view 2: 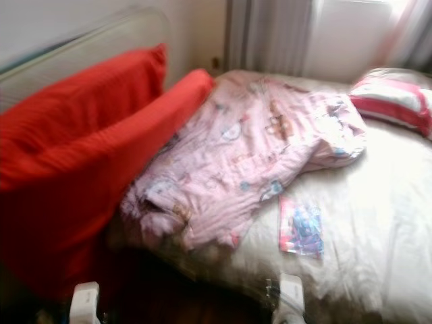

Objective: Clean up the room

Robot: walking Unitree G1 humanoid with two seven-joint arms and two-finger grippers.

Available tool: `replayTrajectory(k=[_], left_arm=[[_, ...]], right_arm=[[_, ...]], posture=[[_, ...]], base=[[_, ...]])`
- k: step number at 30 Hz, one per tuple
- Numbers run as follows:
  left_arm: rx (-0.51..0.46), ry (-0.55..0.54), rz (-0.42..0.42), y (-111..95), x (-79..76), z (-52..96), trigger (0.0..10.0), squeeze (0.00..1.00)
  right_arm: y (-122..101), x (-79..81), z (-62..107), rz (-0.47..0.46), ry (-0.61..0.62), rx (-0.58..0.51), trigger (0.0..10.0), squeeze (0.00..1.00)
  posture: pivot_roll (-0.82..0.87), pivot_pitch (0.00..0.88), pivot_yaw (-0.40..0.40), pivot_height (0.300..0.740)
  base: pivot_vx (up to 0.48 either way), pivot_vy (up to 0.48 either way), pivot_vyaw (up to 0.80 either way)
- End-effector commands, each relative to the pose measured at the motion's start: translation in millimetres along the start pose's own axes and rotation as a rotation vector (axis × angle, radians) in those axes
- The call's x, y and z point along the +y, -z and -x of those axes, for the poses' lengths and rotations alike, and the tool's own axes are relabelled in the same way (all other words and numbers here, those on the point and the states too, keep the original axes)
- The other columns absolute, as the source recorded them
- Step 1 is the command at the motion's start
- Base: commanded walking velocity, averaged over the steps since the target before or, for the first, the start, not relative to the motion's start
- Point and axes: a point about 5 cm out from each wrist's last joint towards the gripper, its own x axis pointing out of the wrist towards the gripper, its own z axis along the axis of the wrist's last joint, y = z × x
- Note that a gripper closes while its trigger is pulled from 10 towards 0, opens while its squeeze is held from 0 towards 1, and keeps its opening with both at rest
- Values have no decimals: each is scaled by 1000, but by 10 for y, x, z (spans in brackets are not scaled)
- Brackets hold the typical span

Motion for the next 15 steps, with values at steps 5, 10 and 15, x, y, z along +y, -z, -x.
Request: replayTrajectory(k=[5, 10, 15], left_arm=[[17, -11, -19, 54, 56, 20, 10000, 0], [18, -12, -9, 59, 60, 22, 10000, 0], [19, -11, -12, 60, 62, 22, 10000, 0]], right_arm=[[-14, 26, -4, -3, -5, -3, 10000, 0], [-11, 31, -4, -4, -5, -2, 10000, 0], [-9, 33, -4, -1, -4, -4, 10000, 0]], posture=[[-18, 0, 52, 740], [-21, 0, 54, 740], [-22, 0, 56, 740]], base=[[0, -112, -775], [0, -56, -775], [0, 0, -775]])
